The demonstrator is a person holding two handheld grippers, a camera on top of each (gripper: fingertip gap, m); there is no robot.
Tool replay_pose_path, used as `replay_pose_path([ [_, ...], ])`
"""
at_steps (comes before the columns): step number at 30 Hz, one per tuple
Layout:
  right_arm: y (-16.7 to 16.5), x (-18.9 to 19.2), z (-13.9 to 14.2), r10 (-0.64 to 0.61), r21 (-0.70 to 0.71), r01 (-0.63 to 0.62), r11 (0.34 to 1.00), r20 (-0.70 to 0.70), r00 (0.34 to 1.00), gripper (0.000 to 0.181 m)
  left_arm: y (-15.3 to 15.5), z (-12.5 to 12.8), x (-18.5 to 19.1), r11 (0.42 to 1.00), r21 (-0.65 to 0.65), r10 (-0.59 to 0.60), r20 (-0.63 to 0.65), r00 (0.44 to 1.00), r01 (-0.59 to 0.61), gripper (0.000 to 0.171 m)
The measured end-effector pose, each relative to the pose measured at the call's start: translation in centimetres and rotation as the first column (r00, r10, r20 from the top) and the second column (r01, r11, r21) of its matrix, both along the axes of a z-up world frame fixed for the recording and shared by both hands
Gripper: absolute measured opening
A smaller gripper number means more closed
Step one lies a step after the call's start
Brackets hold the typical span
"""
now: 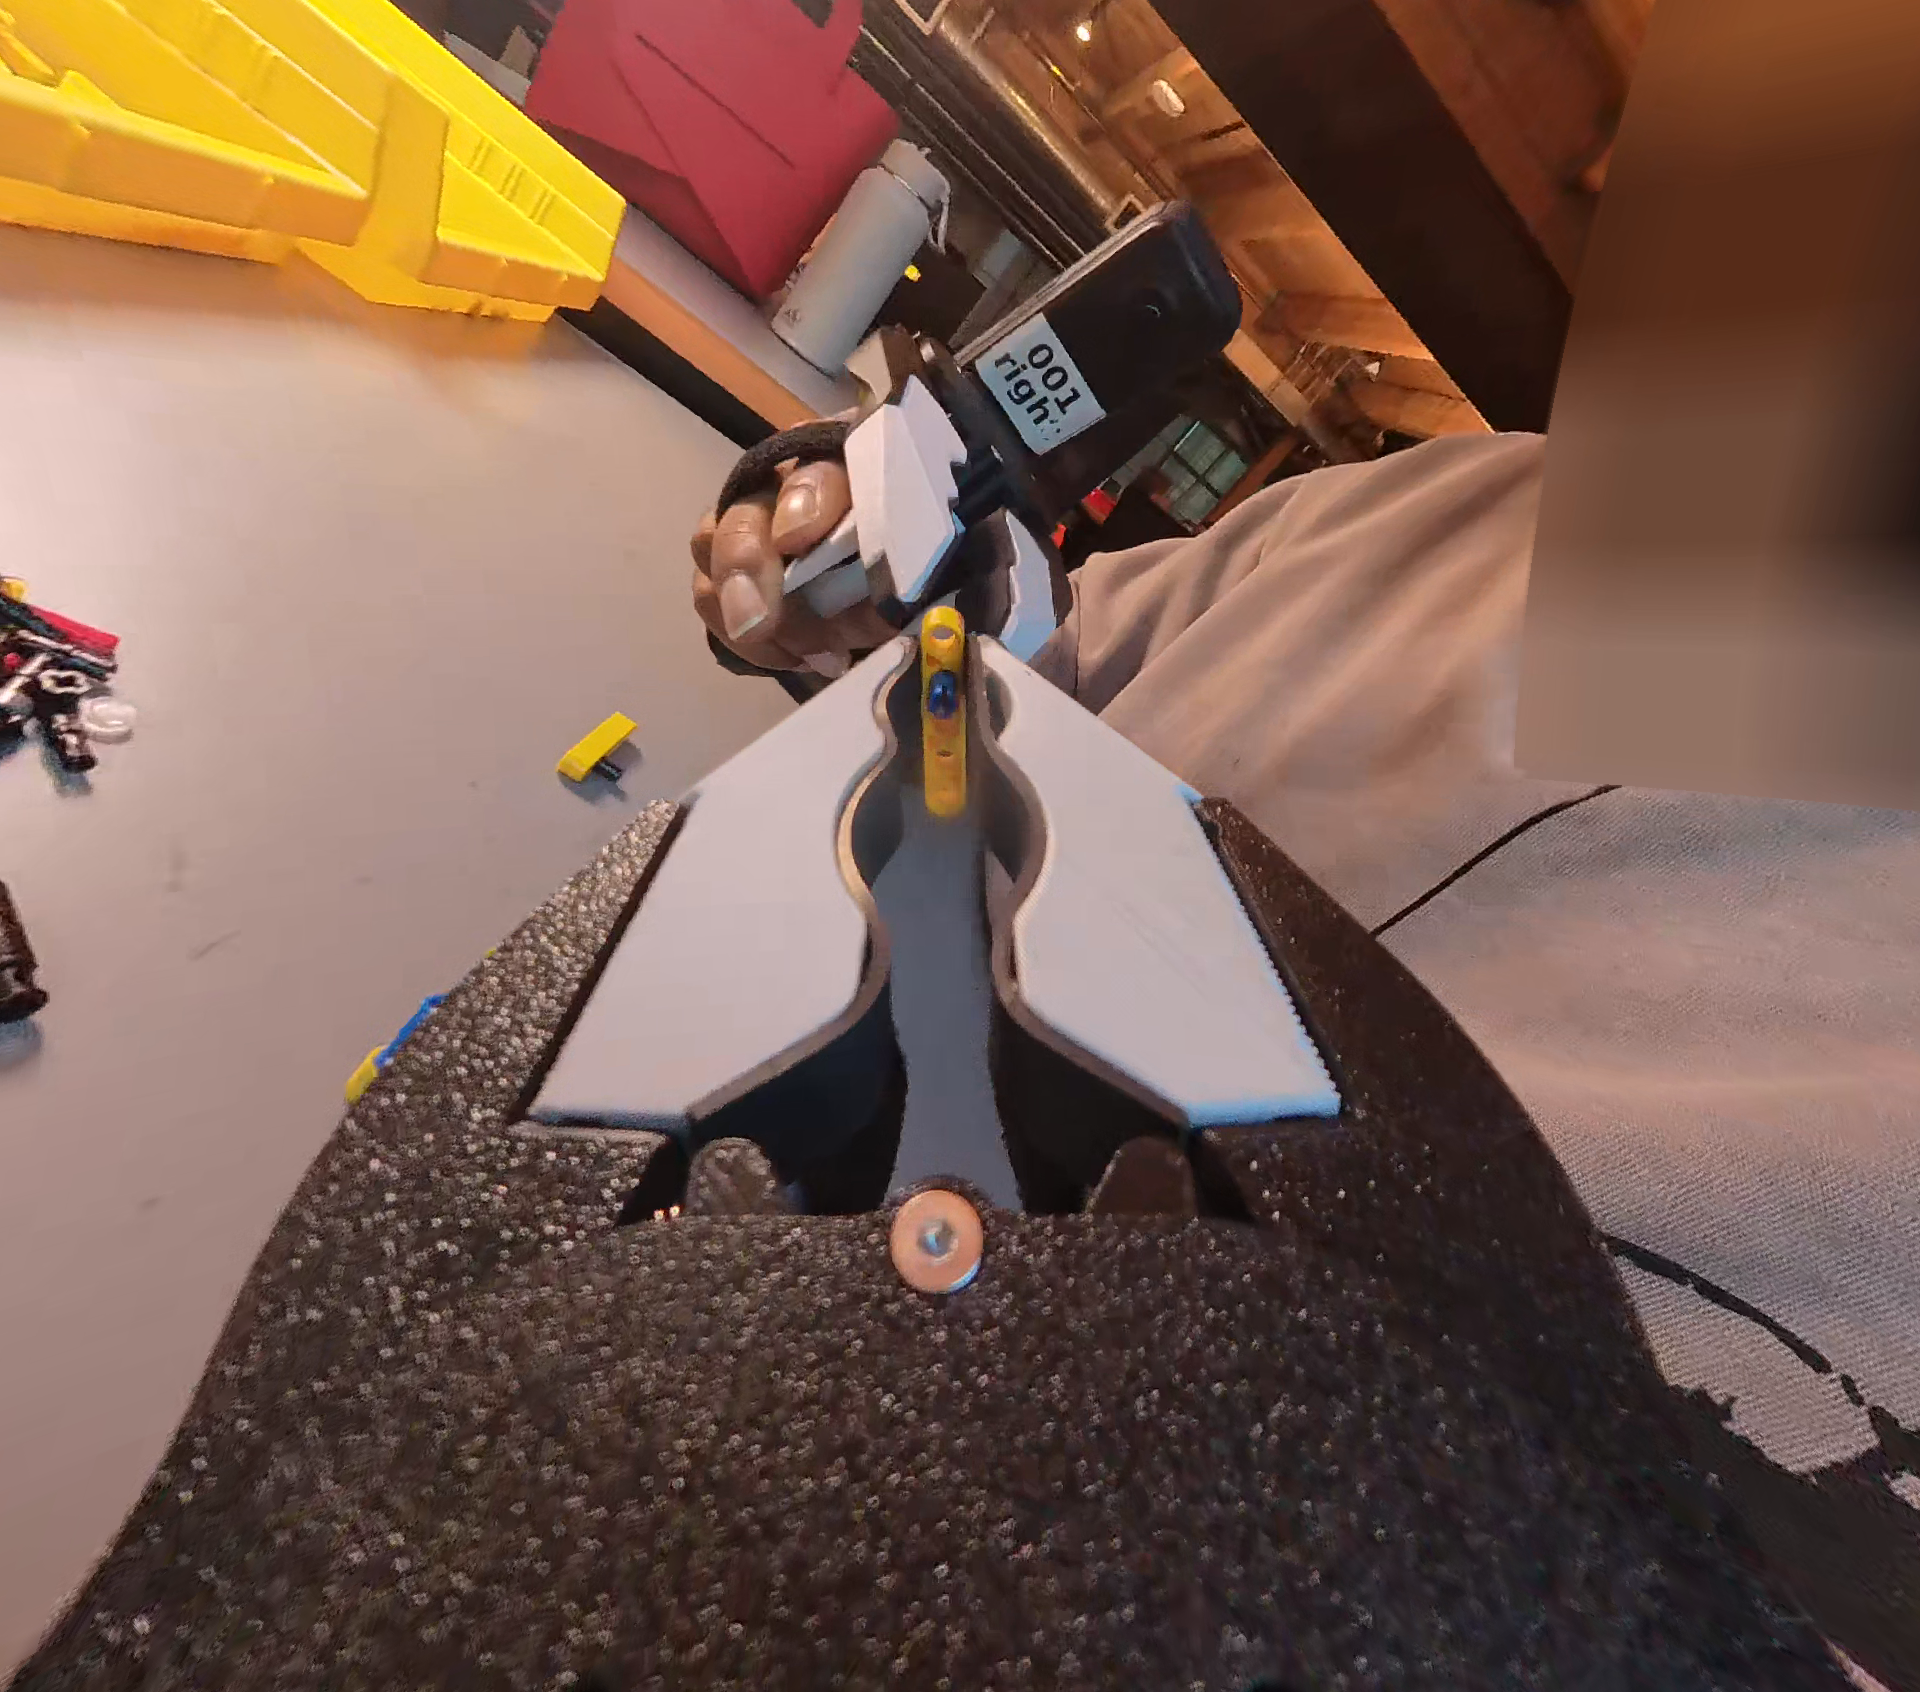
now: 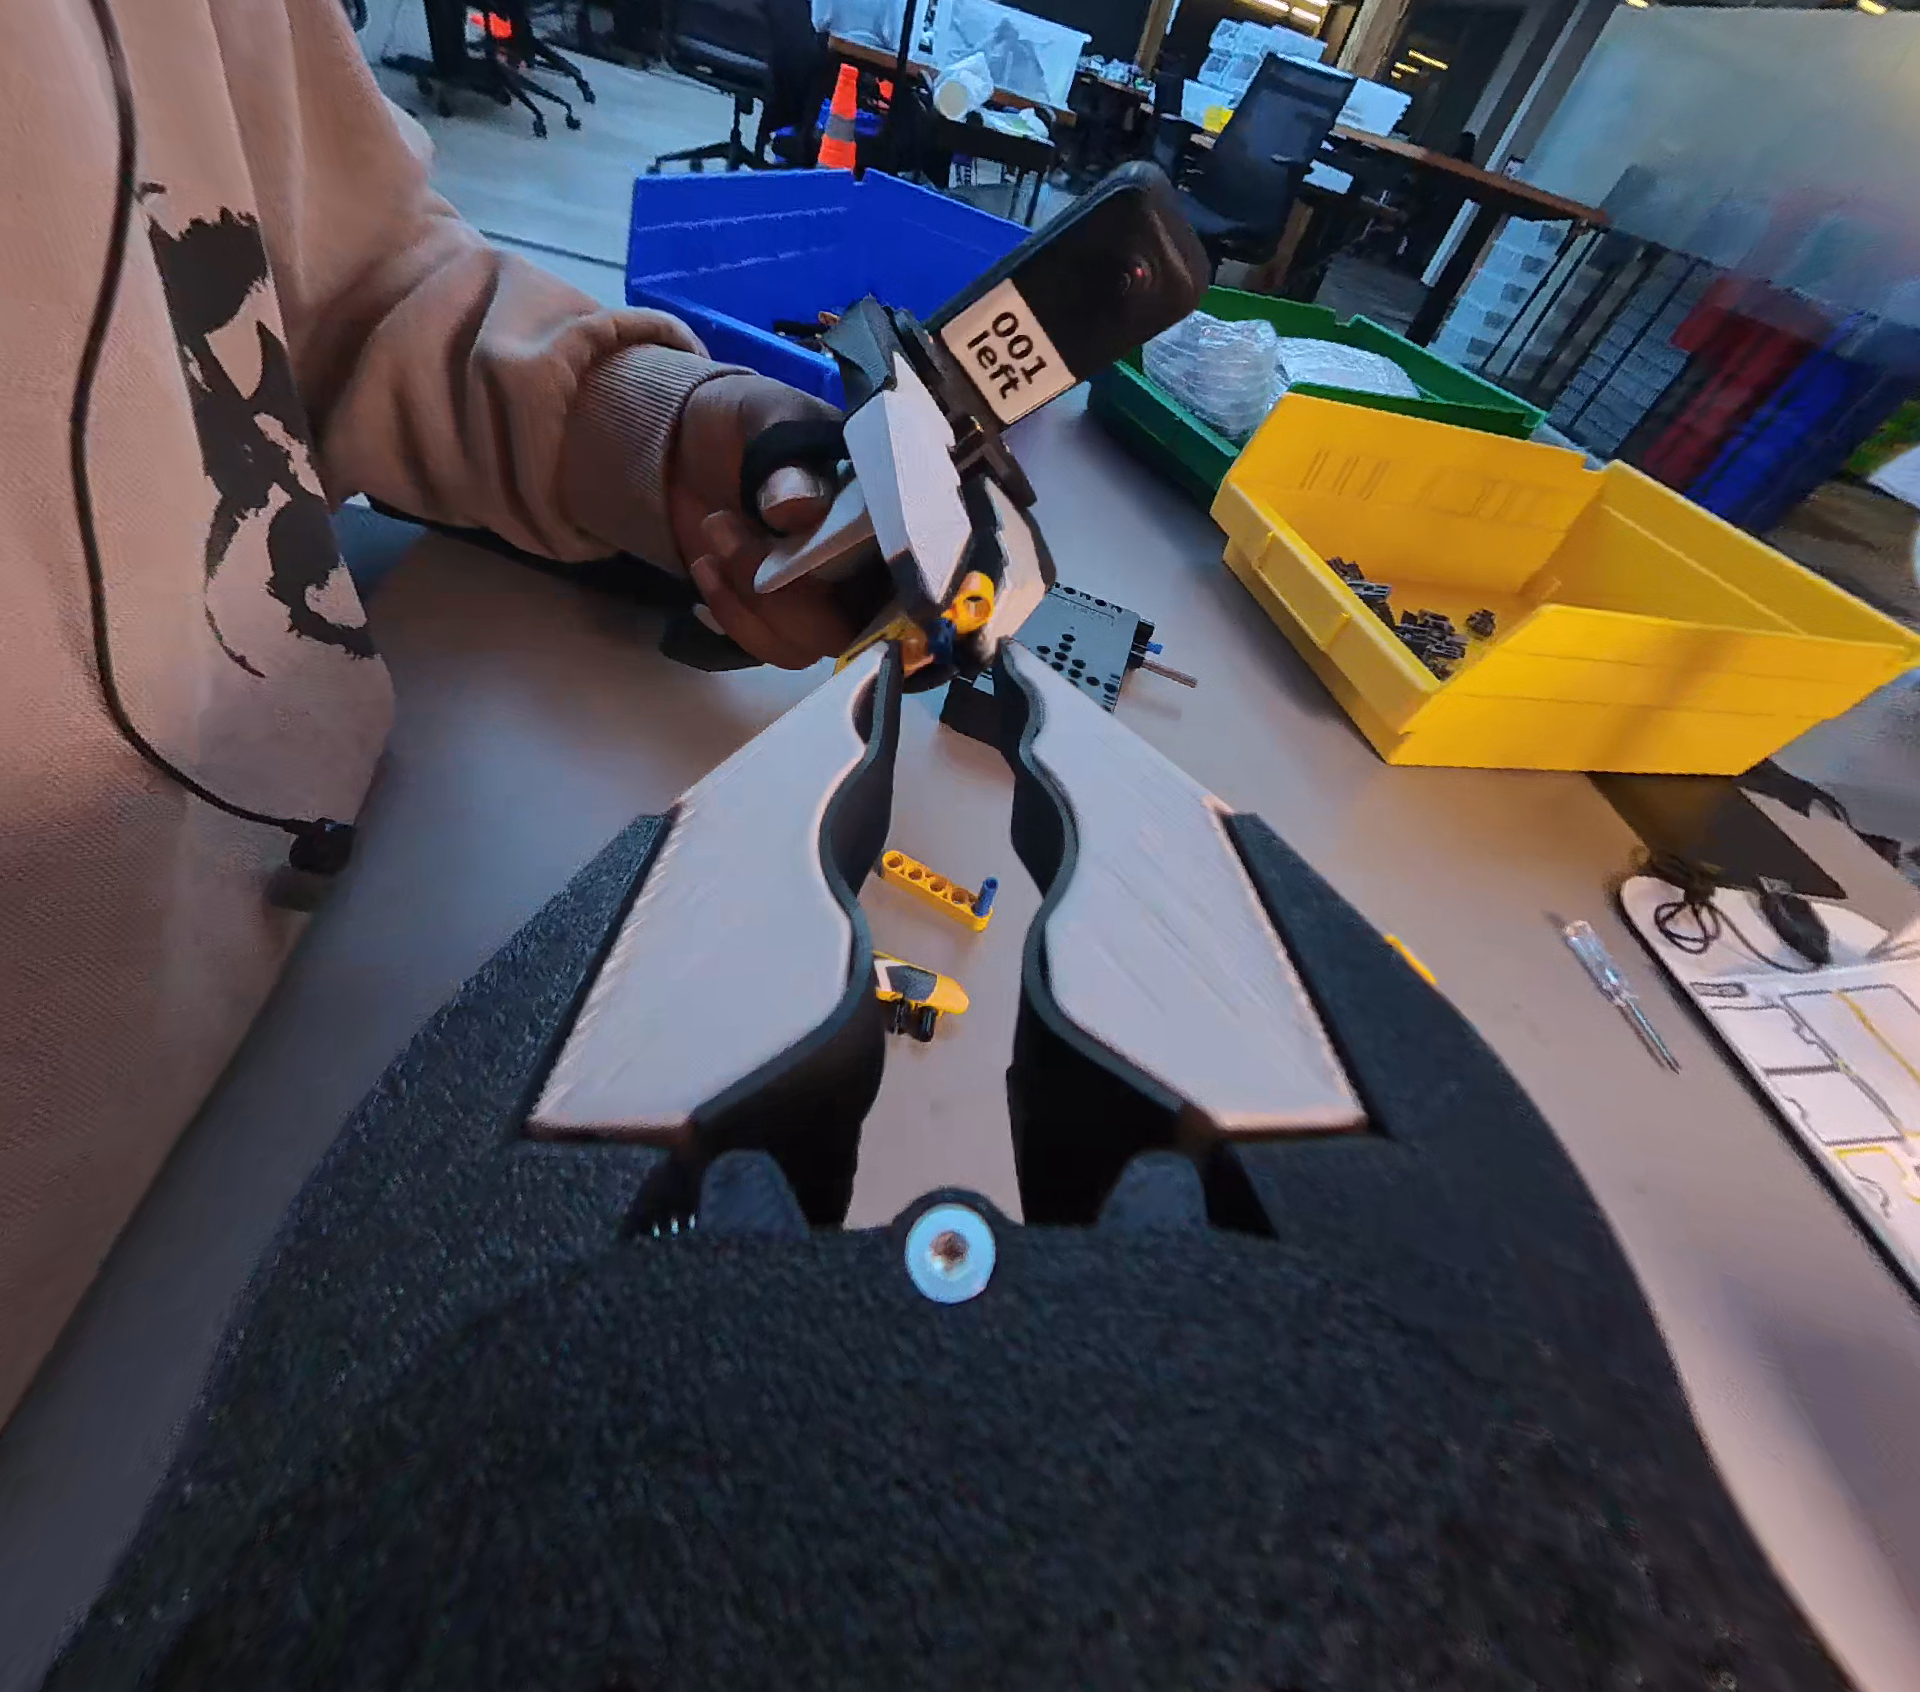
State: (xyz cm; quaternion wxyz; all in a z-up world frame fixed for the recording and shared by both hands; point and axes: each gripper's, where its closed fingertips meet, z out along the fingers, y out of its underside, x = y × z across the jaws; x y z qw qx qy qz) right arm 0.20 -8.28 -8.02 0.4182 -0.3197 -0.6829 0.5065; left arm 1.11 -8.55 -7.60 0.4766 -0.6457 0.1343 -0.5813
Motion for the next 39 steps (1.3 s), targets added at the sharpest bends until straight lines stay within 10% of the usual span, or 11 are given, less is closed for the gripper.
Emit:
replay_pose_path([
  [19, -0.7, 0.2, -0.6, -0.042, 0.424, 0.095, 0.901, -0.132, 0.99, 0.006, -0.2, -0.8, 0.6, 0.991, -0.12, -0.051, 0.063, 0.997, 0.059, 0.006],
  [31, -1.2, 0.6, 0.1, 0.026, 0.179, -0.016, 0.984, -0.049, 0.998, 0.001, -0.9, -0.1, 0.4, 0.983, -0.132, -0.109, 0.124, 0.986, 0.125, 0.008],
  [39, -1.0, 0.7, 0.7, 0.075, -0.081, -0.073, 0.994, 0.015, 0.997, 0.002, -0.7, 0.2, 0.5, 0.996, 0.085, 0.014, -0.184, 0.983, 0.002, 0.006],
])
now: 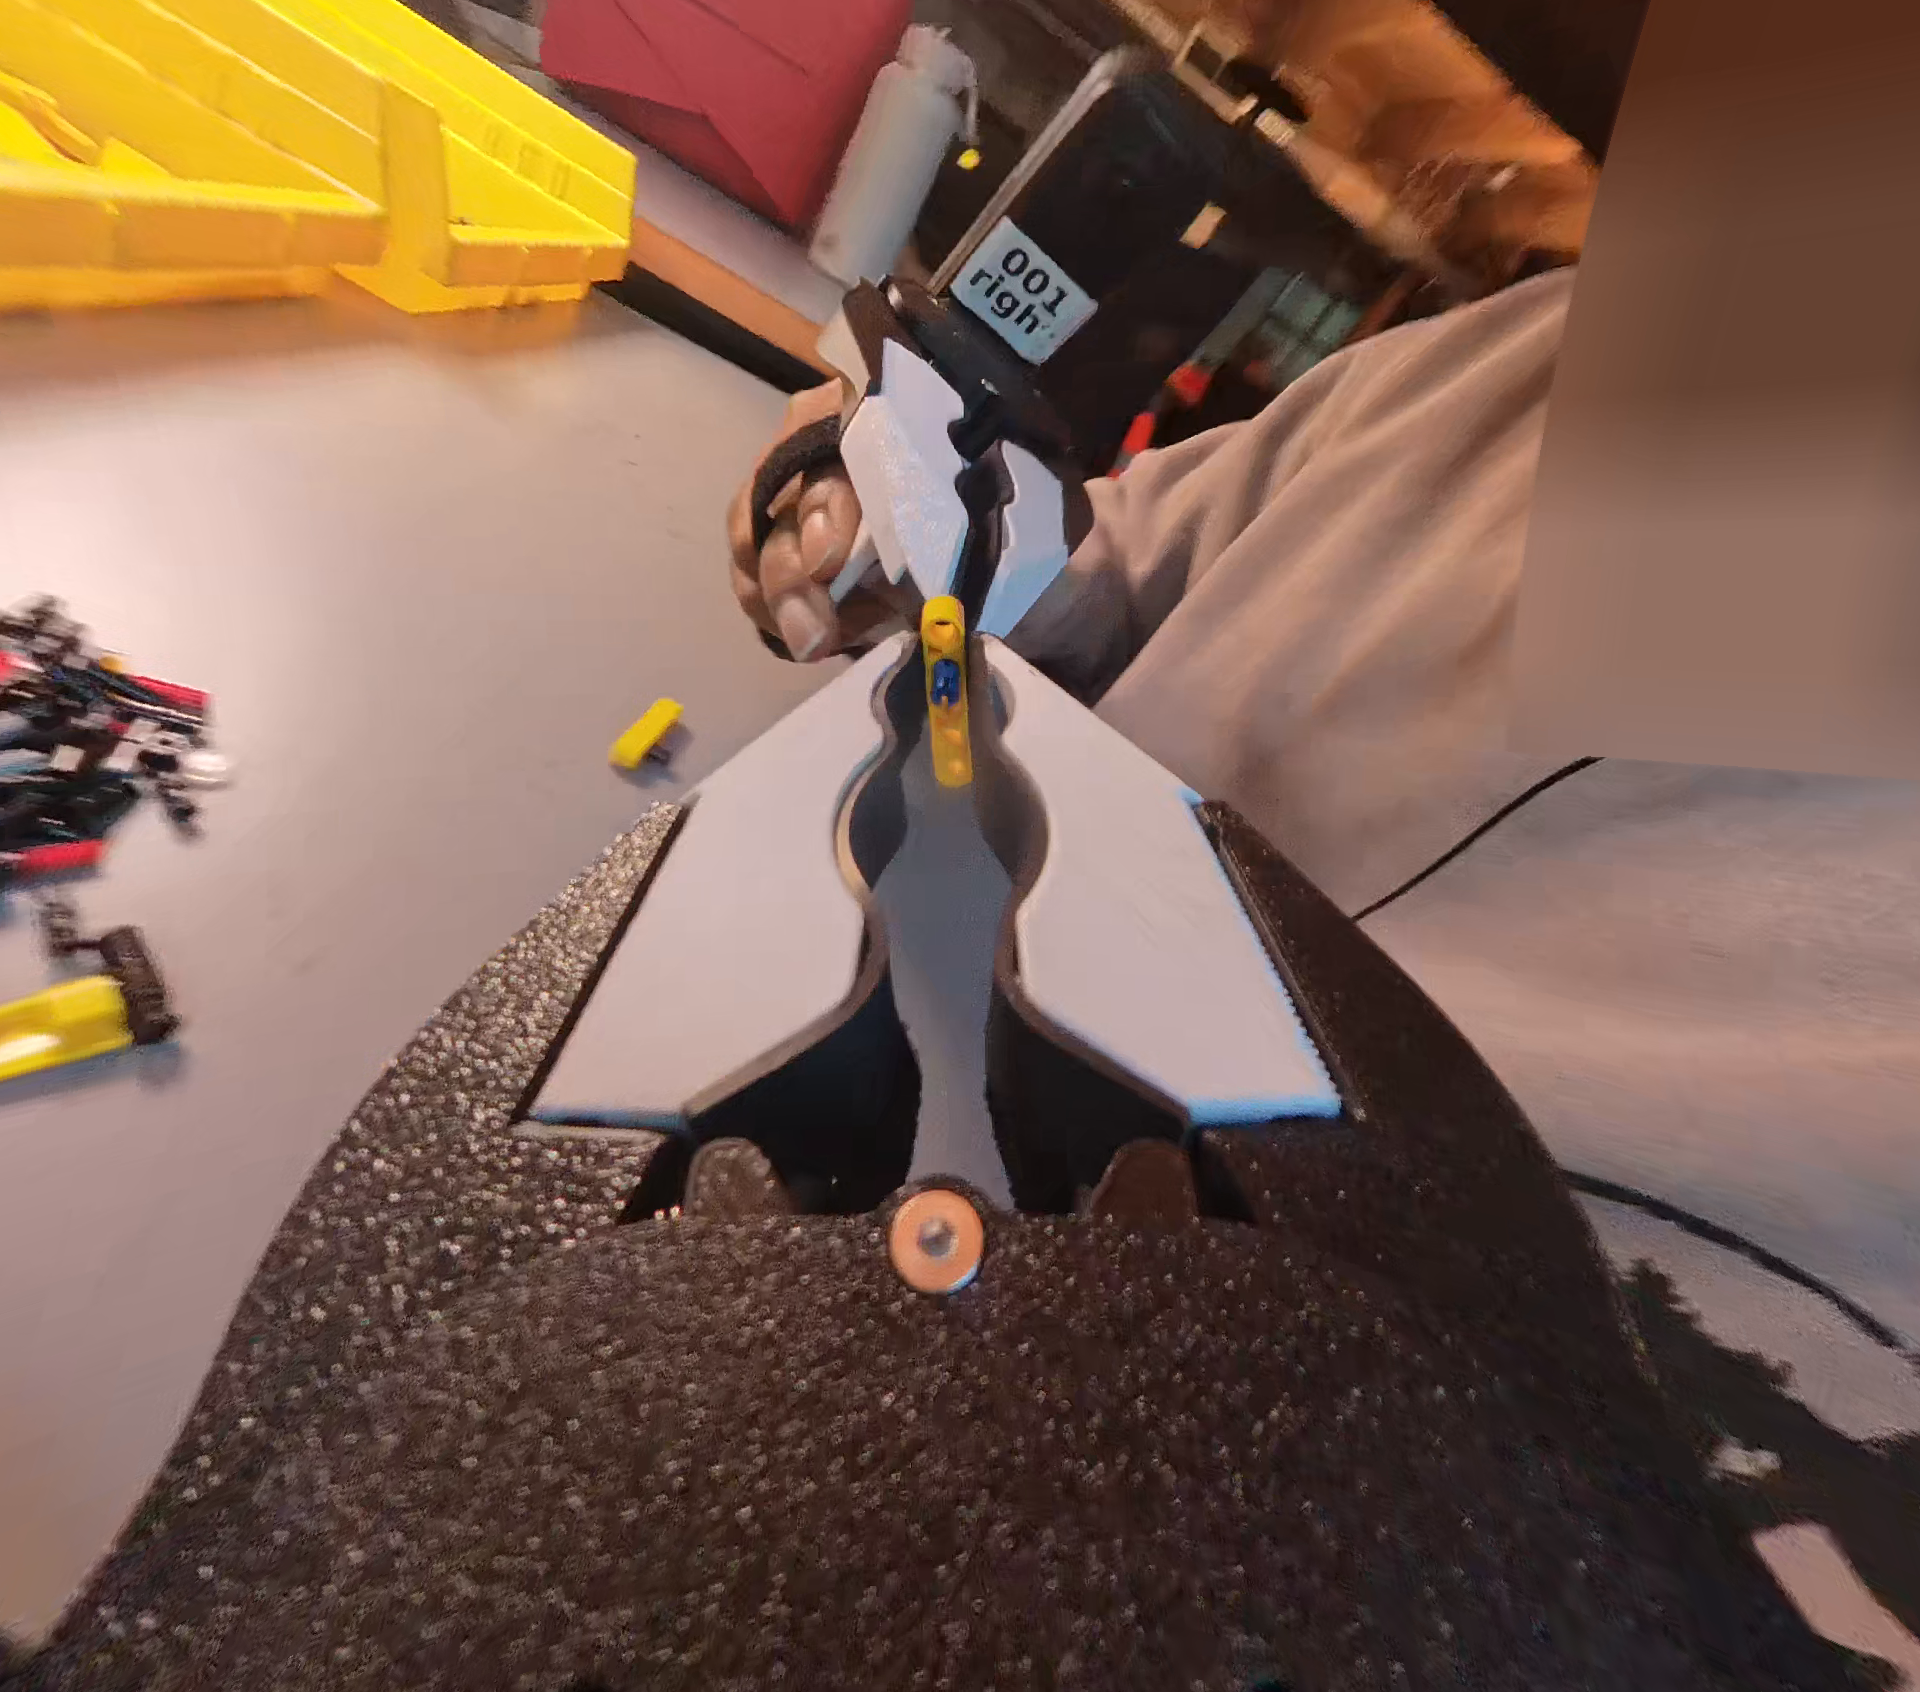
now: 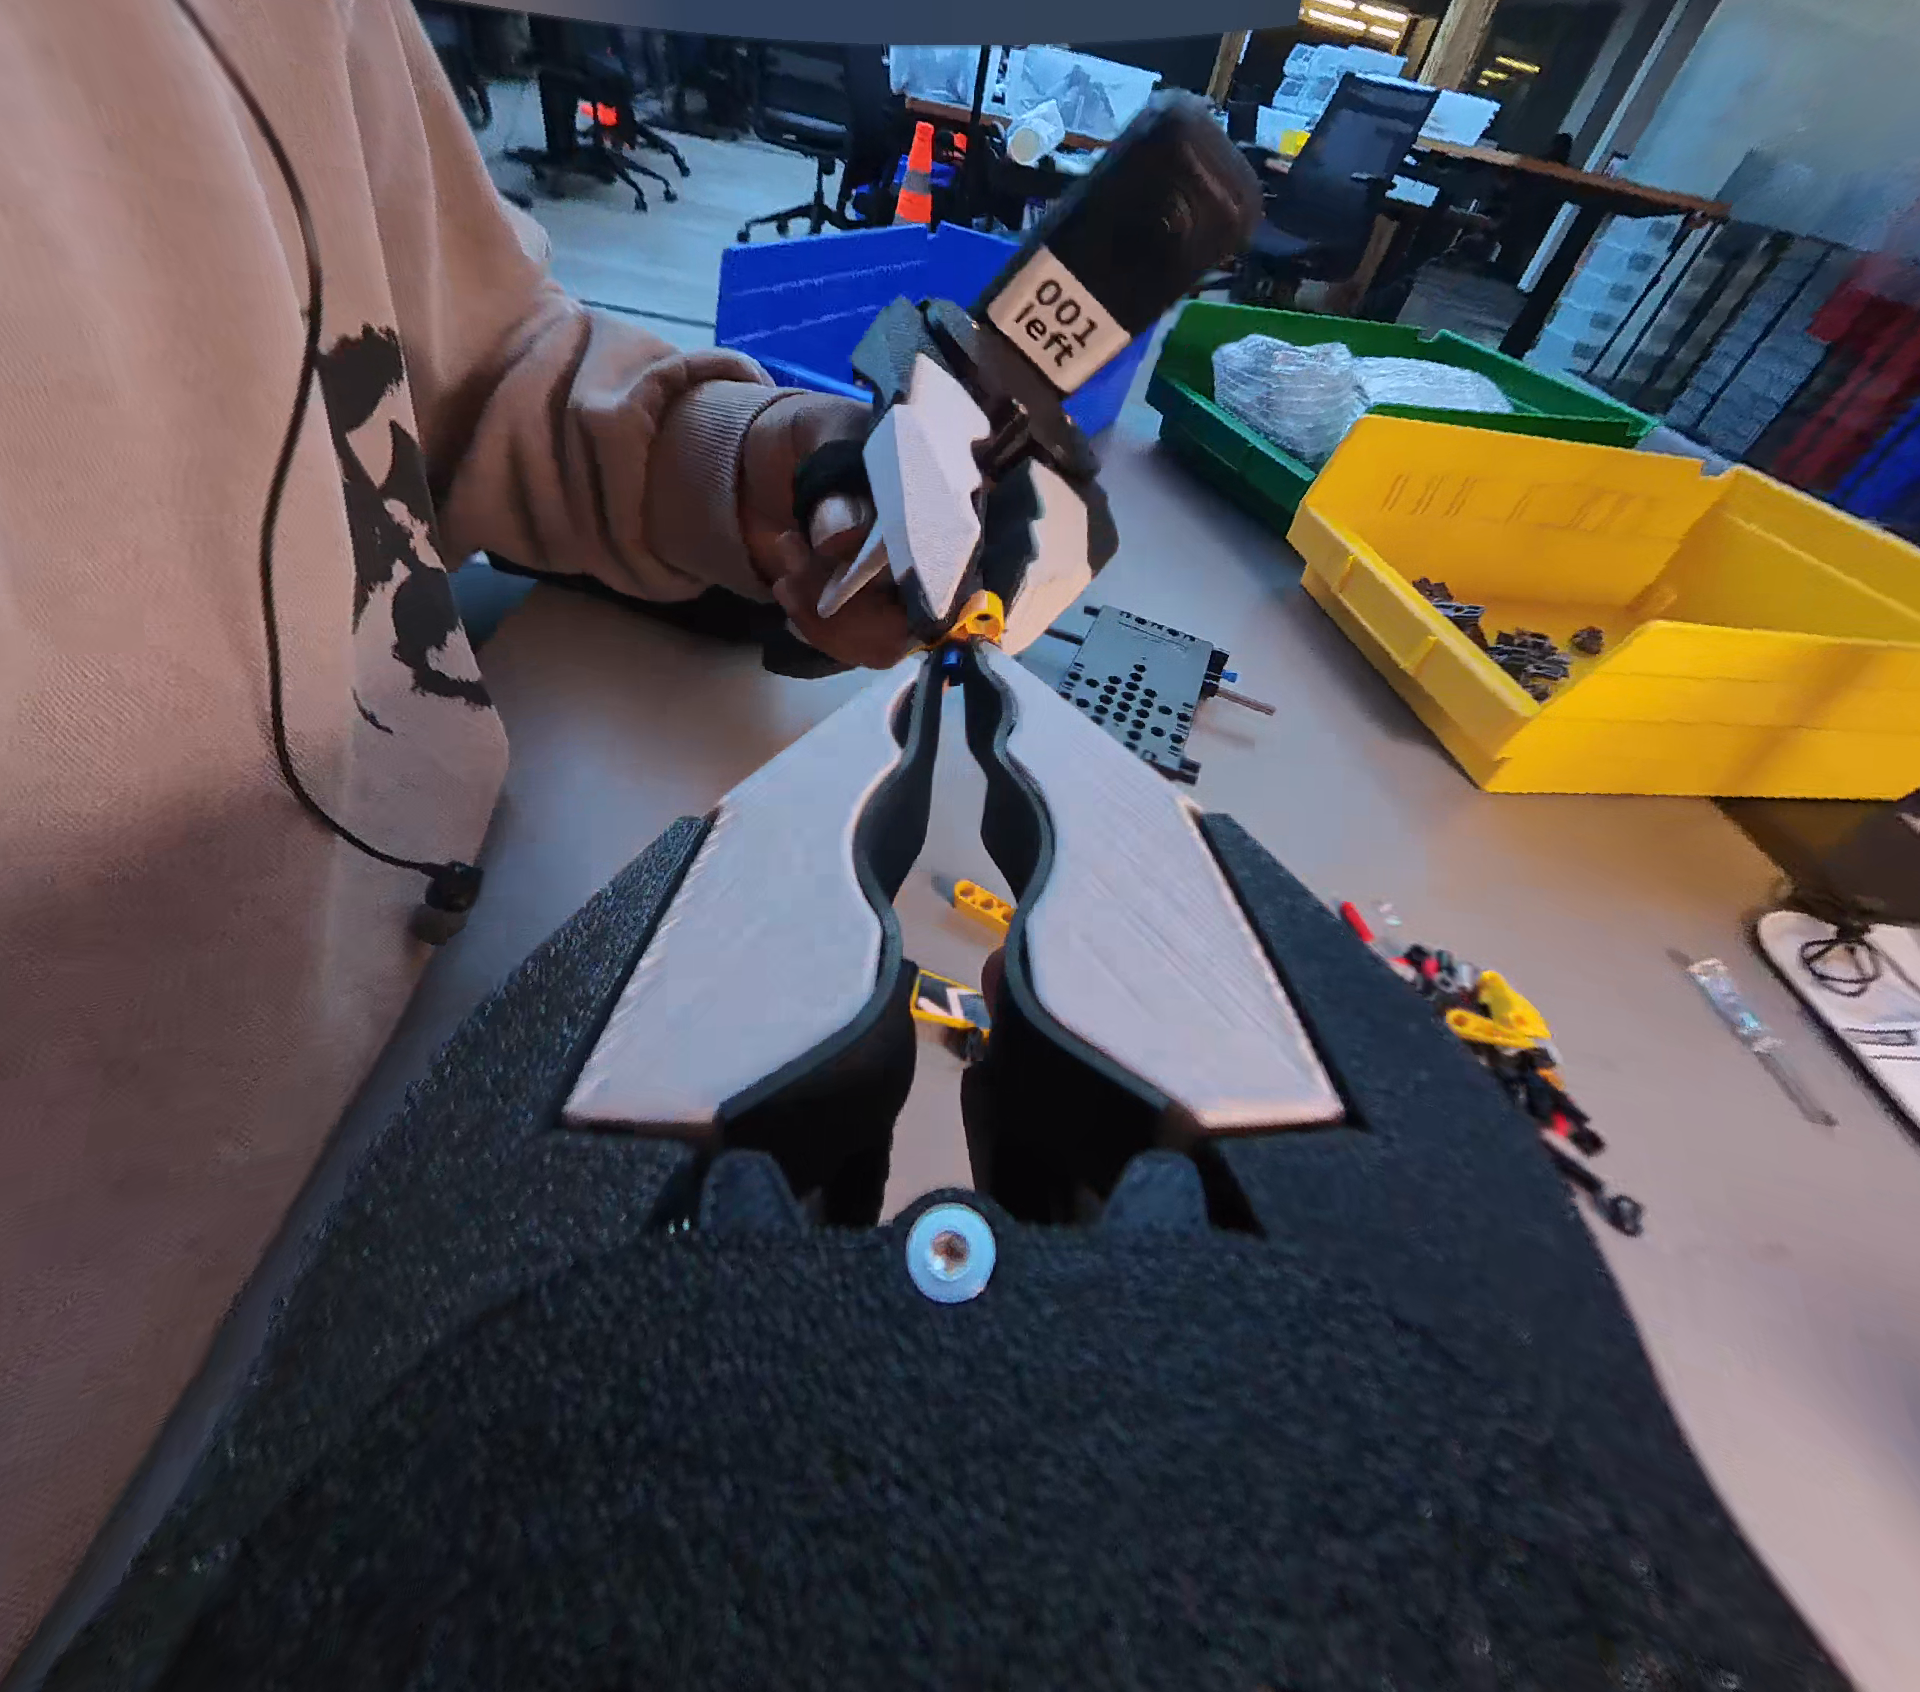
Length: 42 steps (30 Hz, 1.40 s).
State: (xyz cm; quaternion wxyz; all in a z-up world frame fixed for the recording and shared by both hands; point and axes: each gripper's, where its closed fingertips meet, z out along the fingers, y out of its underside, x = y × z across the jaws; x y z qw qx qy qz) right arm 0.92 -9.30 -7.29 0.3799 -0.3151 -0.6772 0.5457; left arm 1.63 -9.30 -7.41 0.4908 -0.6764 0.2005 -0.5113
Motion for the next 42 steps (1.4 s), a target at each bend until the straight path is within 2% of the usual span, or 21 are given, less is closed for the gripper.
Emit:
replay_pose_path([
  [3, 0.3, 0.1, 0.1, 0.033, -0.23, -0.023, 0.973, 0.041, 0.999, 0.002, 0.3, -0.1, 0.0, 0.983, 0.165, 0.121, -0.221, 0.968, -0.085, 0.007],
  [5, 0.6, -0.1, 0.3, 0.061, -0.365, -0.035, 0.93, 0.061, 0.996, 0.001, 0.5, -0.2, -0.3, 0.947, 0.295, 0.231, -0.354, 0.906, -0.126, 0.007],
  [6, 0.4, 0.3, 1.3, 0.121, -0.464, -0.095, 0.881, 0.026, 0.992, 0.0, 1.6, -1.0, -2.3, 0.902, 0.375, 0.385, -0.473, 0.792, -0.214, 0.007],
  [7, 1.0, 0.9, 3.0, 0.157, -0.601, -0.136, 0.788, -0.018, 0.987, 0.0, 2.2, -1.7, -5.1, 0.85, 0.461, 0.503, -0.559, 0.66, -0.257, 0.007],
  [8, 1.8, 1.1, 3.4, 0.123, -0.618, -0.116, 0.778, -0.031, 0.992, 0.0, 1.6, -1.0, -5.9, 0.855, 0.434, 0.491, -0.496, 0.717, -0.285, 0.006],
  [9, 2.4, 0.9, 2.5, 0.051, -0.538, -0.046, 0.842, -0.006, 0.999, 0.0, 1.0, -0.2, -5.8, 0.874, 0.383, 0.45, -0.413, 0.792, -0.298, 0.006],
  [11, 3.8, 0.4, 1.7, -0.041, -0.501, 0.047, 0.864, 0.023, 0.999, 0.0, 1.0, -0.8, -5.0, 0.881, 0.39, 0.43, -0.42, 0.799, -0.268, 0.007],
  [14, 4.1, -0.4, -0.2, -0.072, -0.371, 0.1, 0.923, 0.089, 0.993, 0.0, 1.4, -0.3, -3.6, 0.875, 0.421, 0.415, -0.404, 0.815, -0.238, 0.007],
  [17, 3.1, -0.8, -1.3, -0.098, -0.174, 0.114, 0.978, 0.095, 0.991, 0.018, 1.3, -0.9, -3.2, 0.888, 0.407, 0.388, -0.413, 0.824, -0.215, 0.007],
  [19, 2.6, -1.1, -2.5, -0.122, -0.024, 0.126, 0.992, 0.124, 0.985, 0.026, 1.3, -1.9, -2.6, 0.903, 0.387, 0.362, -0.455, 0.813, -0.186, 0.007],
  [20, 2.5, -1.3, -3.2, -0.139, 0.065, 0.131, 0.989, 0.136, 0.981, 0.026, 1.3, -2.6, -2.4, 0.907, 0.384, 0.358, -0.493, 0.793, -0.17, 0.006],
  [21, 2.2, -1.3, -4.1, -0.141, 0.162, 0.115, 0.98, 0.158, 0.977, 0.019, 1.4, -3.3, -2.2, 0.916, 0.371, 0.346, -0.535, 0.771, -0.153, 0.006],
  [24, 2.5, -2.0, -6.1, -0.206, 0.397, 0.127, 0.909, 0.162, 0.965, 0.0, 1.7, -5.1, -1.5, 0.936, 0.331, 0.311, -0.613, 0.726, -0.121, 0.007],
  [26, 2.7, -2.1, -7.3, -0.234, 0.504, 0.118, 0.856, 0.173, 0.957, 0.0, 1.8, -6.0, -1.5, 0.944, 0.31, 0.297, -0.659, 0.691, -0.11, 0.006],
  [33, 3.3, -1.9, -8.9, -0.292, 0.623, 0.093, 0.777, 0.226, 0.929, 0.007, 2.1, -7.5, -1.2, 0.937, 0.344, 0.32, -0.775, 0.545, -0.06, 0.006],
  [36, 2.7, -1.5, -8.9, -0.279, 0.617, 0.07, 0.784, 0.249, 0.928, 0.016, 2.2, -7.2, -1.1, 0.922, 0.385, 0.353, -0.786, 0.508, -0.046, 0.007],
  [38, 2.7, -1.7, -8.6, -0.29, 0.652, 0.088, 0.753, 0.209, 0.934, 0.008, 1.9, -7.1, -0.6, 0.921, 0.39, 0.346, -0.792, 0.503, -0.018, 0.006],
  [42, 2.6, -1.5, -8.6, -0.291, 0.697, 0.081, 0.712, 0.189, 0.938, 0.003, 1.9, -7.2, -0.5, 0.906, 0.424, 0.376, -0.814, 0.443, 0.01, 0.007],
])
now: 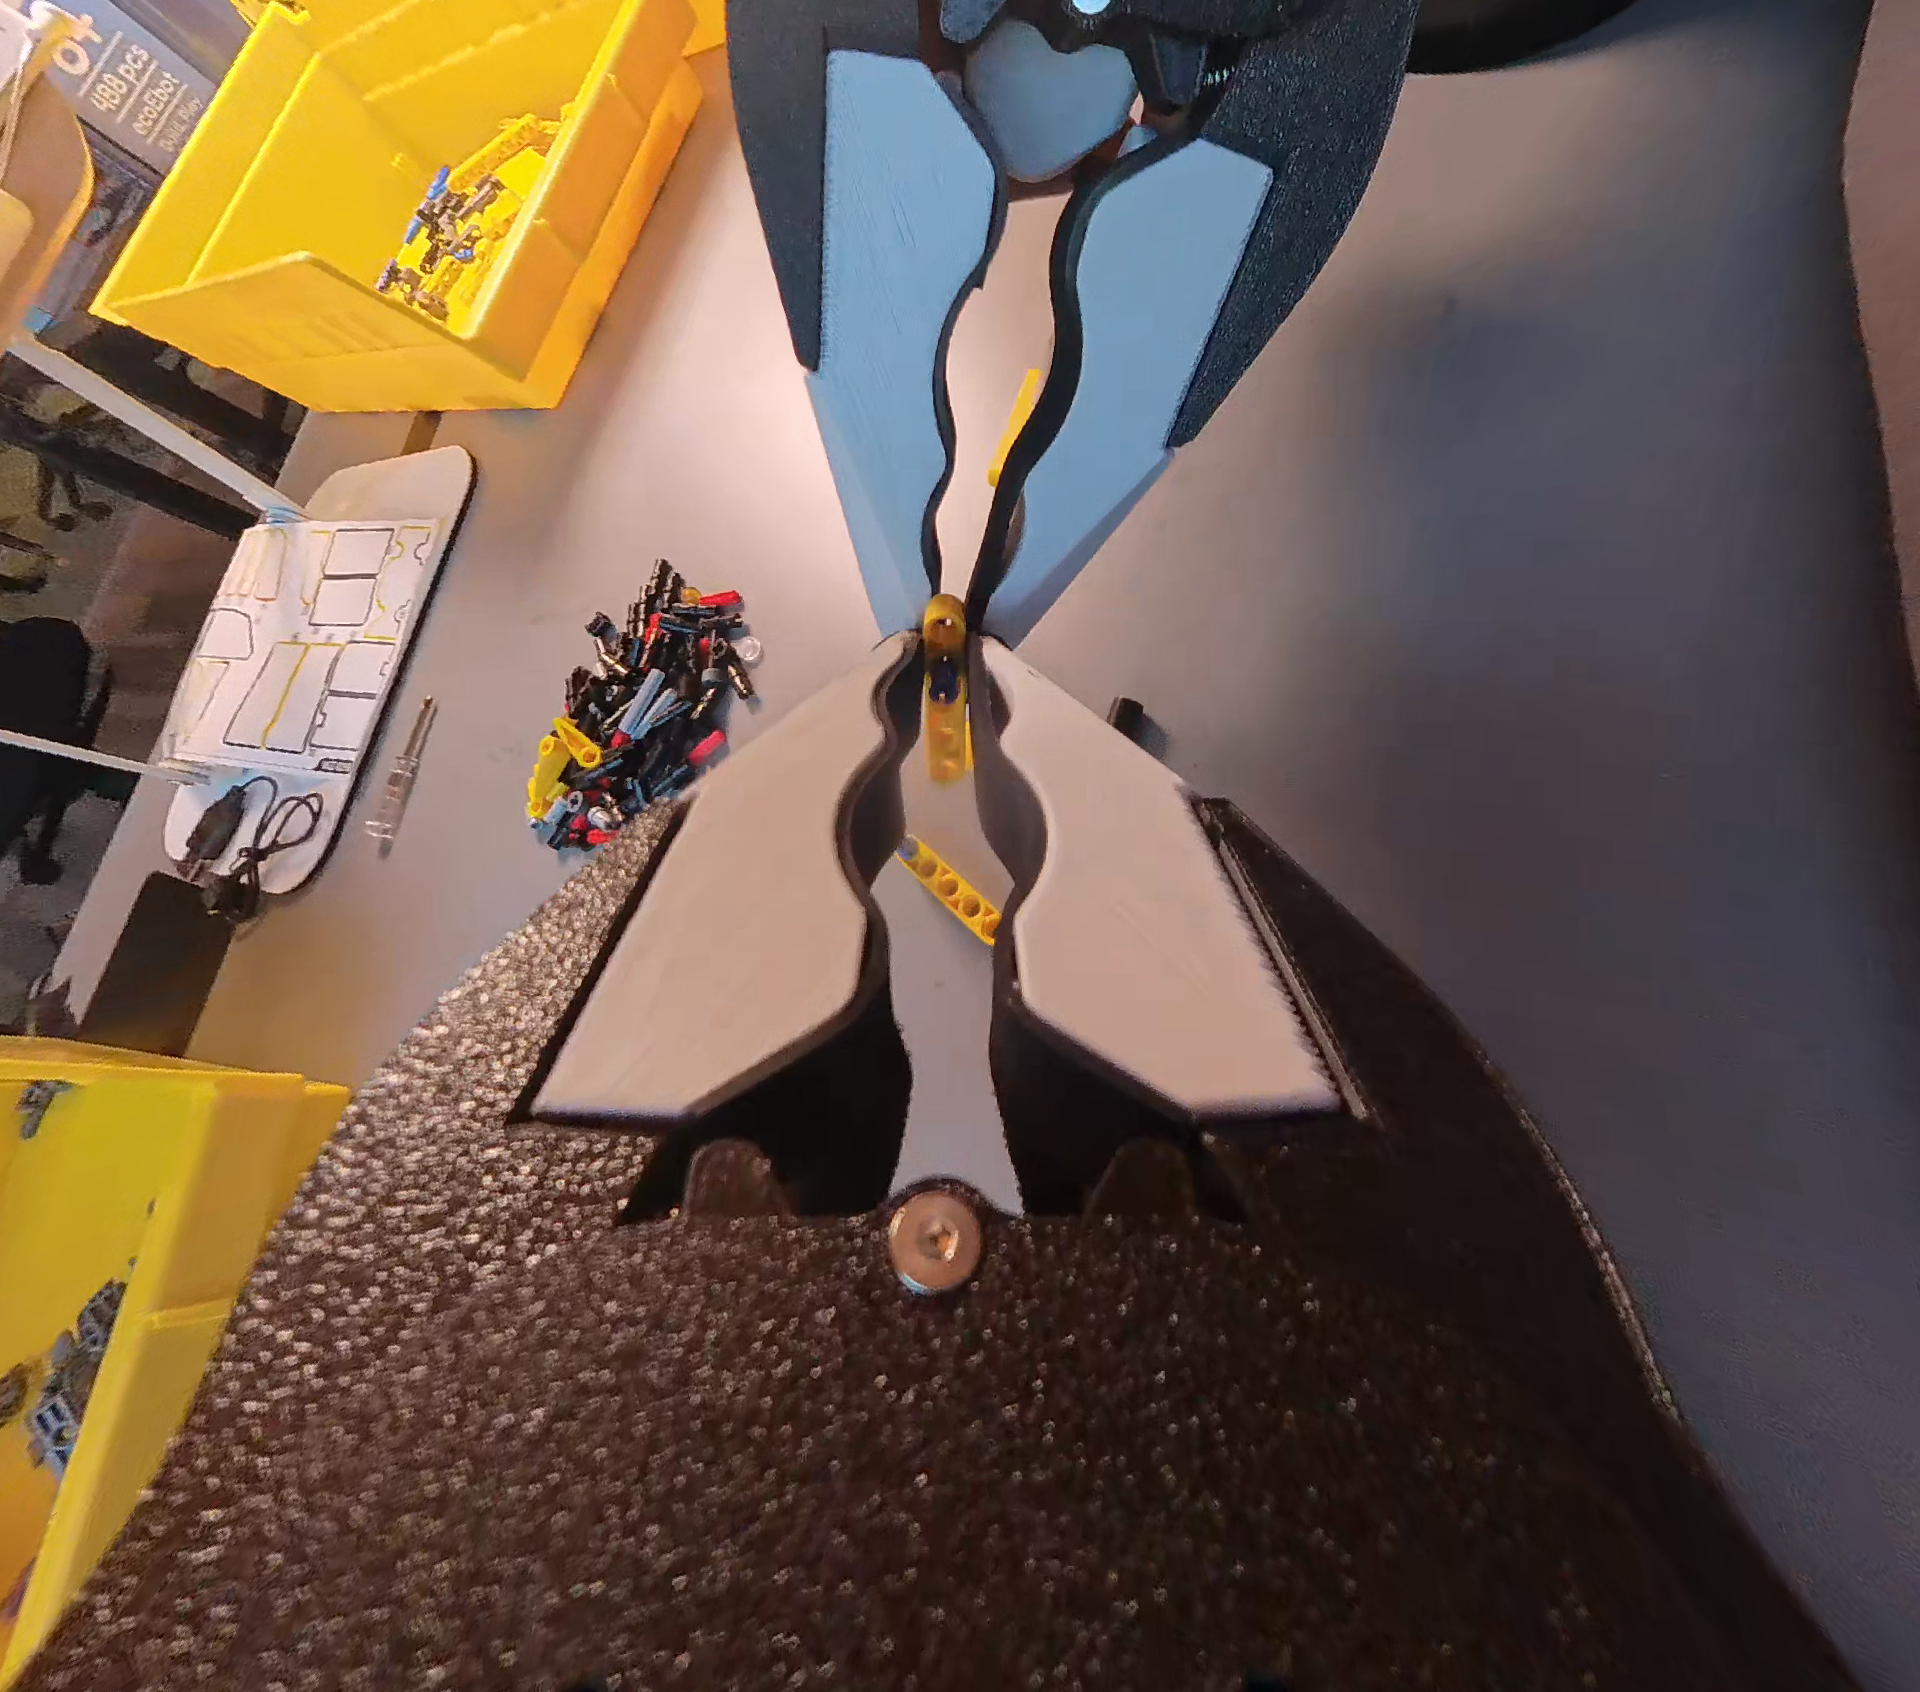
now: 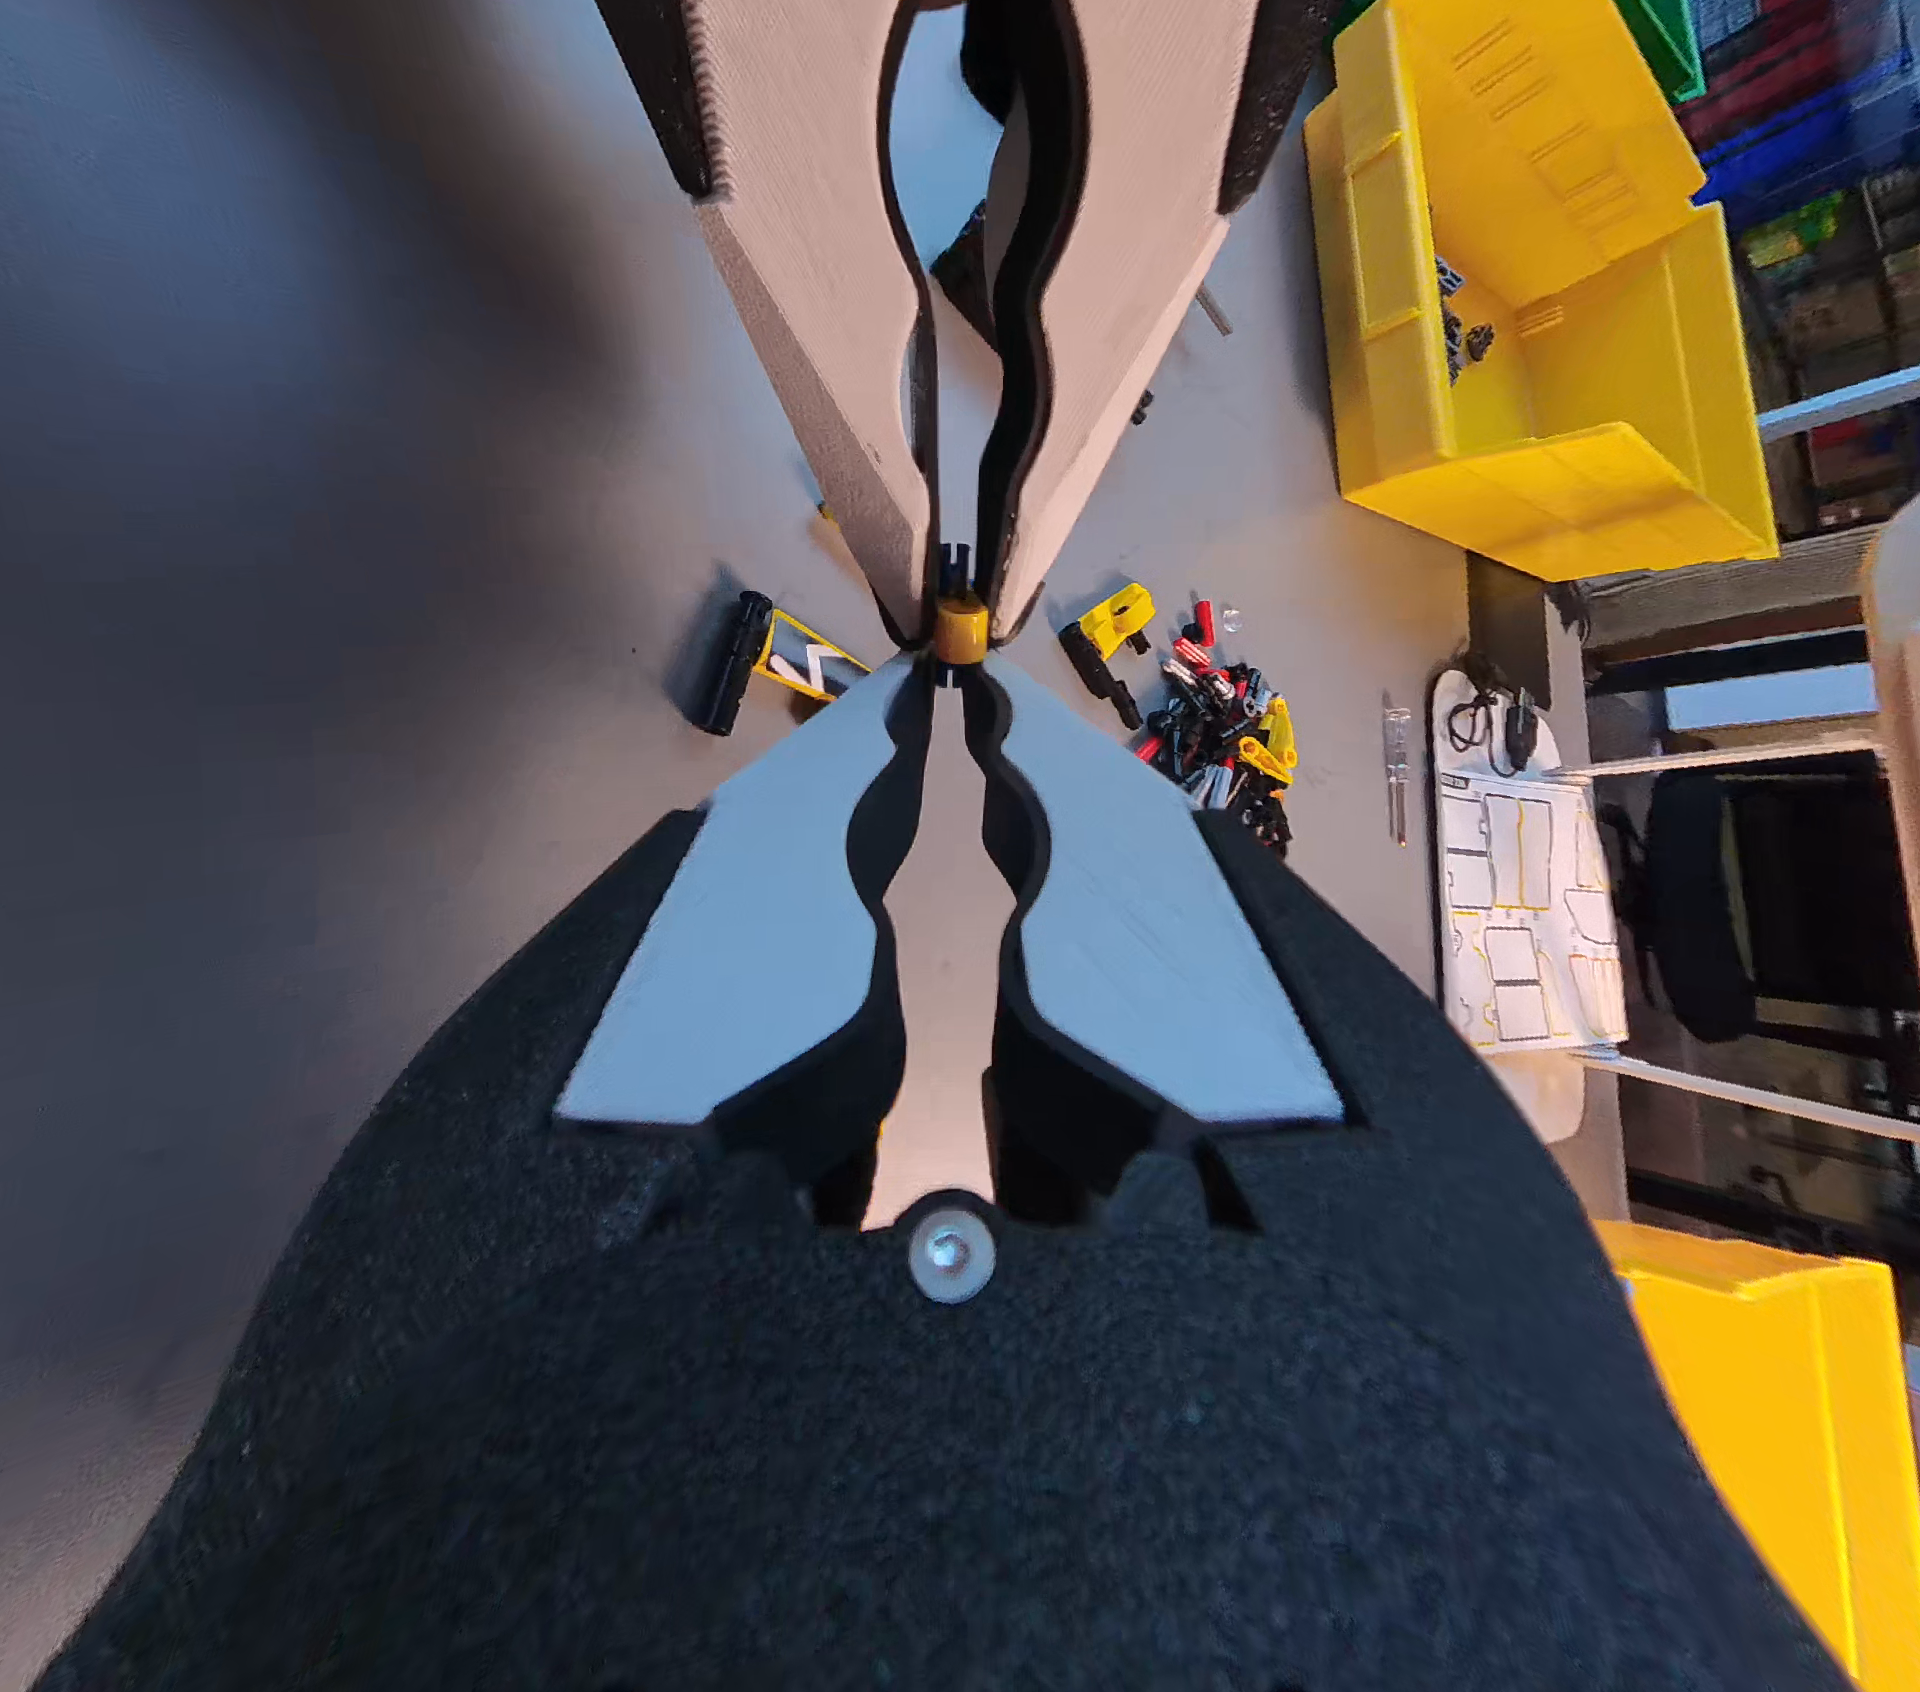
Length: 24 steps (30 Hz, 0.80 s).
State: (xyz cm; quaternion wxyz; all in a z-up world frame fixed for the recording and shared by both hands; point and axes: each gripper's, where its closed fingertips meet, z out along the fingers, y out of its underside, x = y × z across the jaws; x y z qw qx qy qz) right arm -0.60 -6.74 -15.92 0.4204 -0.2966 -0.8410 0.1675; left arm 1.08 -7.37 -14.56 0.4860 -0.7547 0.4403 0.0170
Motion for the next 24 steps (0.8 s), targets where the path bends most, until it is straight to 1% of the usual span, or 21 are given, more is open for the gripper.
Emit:
replay_pose_path([
  [3, 0.1, -0.1, 0.0, 0.002, 0.061, -0.002, 0.998, -0.01, 1.0, 0.002, 0.0, -0.2, -0.1, 1.0, 0.012, 0.003, -0.062, 0.998, -0.002, 0.006],
  [4, 0.1, -0.1, -0.1, 0.008, 0.082, -0.007, 0.997, -0.009, 1.0, 0.001, 0.0, -0.3, -0.1, 1.0, 0.009, 0.001, -0.068, 0.998, 0.0, 0.006],
  [5, 0.0, -0.1, -0.1, 0.018, 0.091, -0.016, 0.996, -0.02, 1.0, 0.001, -0.1, -0.3, -0.1, 1.0, -0.002, 0.0, -0.043, 0.999, 0.0, 0.007],
  [7, -0.2, -0.2, 0.0, 0.034, 0.037, -0.032, 0.999, -0.045, 0.998, 0.0, -0.2, 0.1, -0.1, 0.998, -0.057, 0.0, 0.115, 0.993, 0.007, 0.007],
  [8, -0.3, -0.2, 0.3, 0.045, 0.011, -0.044, 0.999, -0.061, 0.997, 0.0, -0.3, 0.4, -0.2, 0.996, -0.087, -0.001, 0.199, 0.98, 0.019, 0.006],
  [9, -0.4, -0.2, 0.7, 0.054, 0.001, -0.054, 0.999, -0.08, 0.995, 0.0, -0.4, 0.8, -0.2, 0.994, -0.105, -0.005, 0.259, 0.966, 0.033, 0.006],
  [10, -0.5, -0.1, 1.2, 0.062, -0.001, -0.062, 0.998, -0.096, 0.993, 0.0, -0.5, 1.2, -0.2, 0.993, -0.106, -0.011, 0.286, 0.958, 0.043, 0.006],
  [12, -0.6, 0.1, 1.5, 0.076, -0.025, -0.08, 0.997, -0.104, 0.992, 0.0, -0.5, 1.3, 0.0, 0.992, -0.112, -0.024, 0.285, 0.958, 0.058, 0.006],
  [15, -0.5, 0.6, 1.4, 0.098, -0.042, -0.102, 0.994, -0.097, 0.99, 0.0, -0.5, 1.1, 0.3, 0.992, -0.102, -0.042, 0.235, 0.971, 0.068, 0.006],
  [24, -0.8, 1.3, 1.8, 0.117, -0.069, -0.124, 0.99, -0.091, 0.989, 0.0, -1.0, 1.4, 0.7, 0.99, -0.101, -0.065, 0.264, 0.962, 0.095, 0.006],
])
